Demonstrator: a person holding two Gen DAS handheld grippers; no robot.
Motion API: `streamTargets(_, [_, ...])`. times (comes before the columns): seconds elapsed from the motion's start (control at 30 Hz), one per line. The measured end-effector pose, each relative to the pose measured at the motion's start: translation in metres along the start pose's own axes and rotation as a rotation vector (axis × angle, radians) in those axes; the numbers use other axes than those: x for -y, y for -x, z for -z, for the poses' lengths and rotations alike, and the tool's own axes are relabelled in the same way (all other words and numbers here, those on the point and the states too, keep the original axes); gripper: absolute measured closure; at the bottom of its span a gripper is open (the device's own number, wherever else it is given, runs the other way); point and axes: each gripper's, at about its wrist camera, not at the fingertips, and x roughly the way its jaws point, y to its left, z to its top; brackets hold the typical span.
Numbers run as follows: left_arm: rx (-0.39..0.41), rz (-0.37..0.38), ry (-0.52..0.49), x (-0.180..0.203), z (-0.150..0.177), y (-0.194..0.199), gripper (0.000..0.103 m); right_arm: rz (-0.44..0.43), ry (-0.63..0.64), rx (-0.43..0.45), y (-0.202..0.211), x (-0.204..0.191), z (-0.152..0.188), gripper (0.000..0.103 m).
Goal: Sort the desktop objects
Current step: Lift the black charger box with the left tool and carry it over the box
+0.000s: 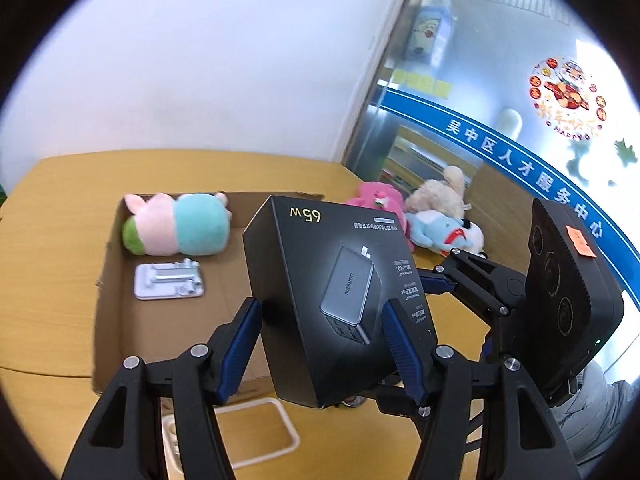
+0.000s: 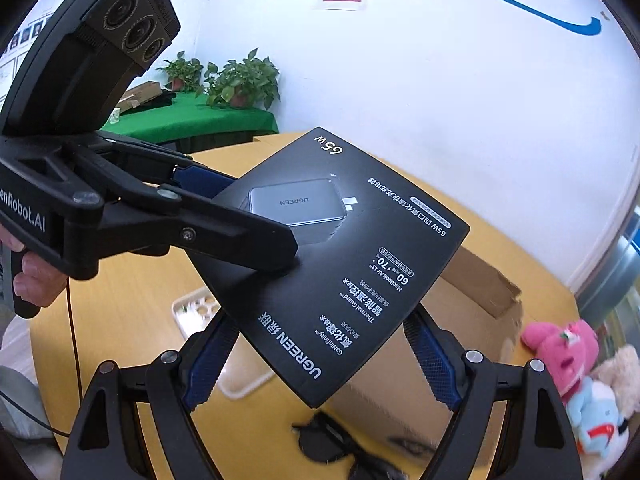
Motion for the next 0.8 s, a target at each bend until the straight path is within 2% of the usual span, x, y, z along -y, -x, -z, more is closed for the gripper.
streamTargets(0.23, [0.003,-0.063,0.033,-0.038,-0.014,0.002,0.041,-0.067,0.012,-0.009,-0.043,-0.003,-0.035,0.019])
streamTargets(0.4, [-0.001,-0.056,0.029,-0.054,-0.031,-0.012,0.041,-0.061,0.024,-0.028,-0.064,0.004,-0.051,0.019])
streamTargets(0.63, [-0.022,-0.036,-0.010,-0.054,-0.069,-0.062,0.041,-0.031,-0.020,-0.059,-0.084,0.053,-0.058,0.019])
streamTargets(0.8, [-0.050,-0.016,-0.014,-0.051,-0.096,-0.114,0.041,-0.031,-0.052,-0.099,-0.106,0.108,-0.052,0.019])
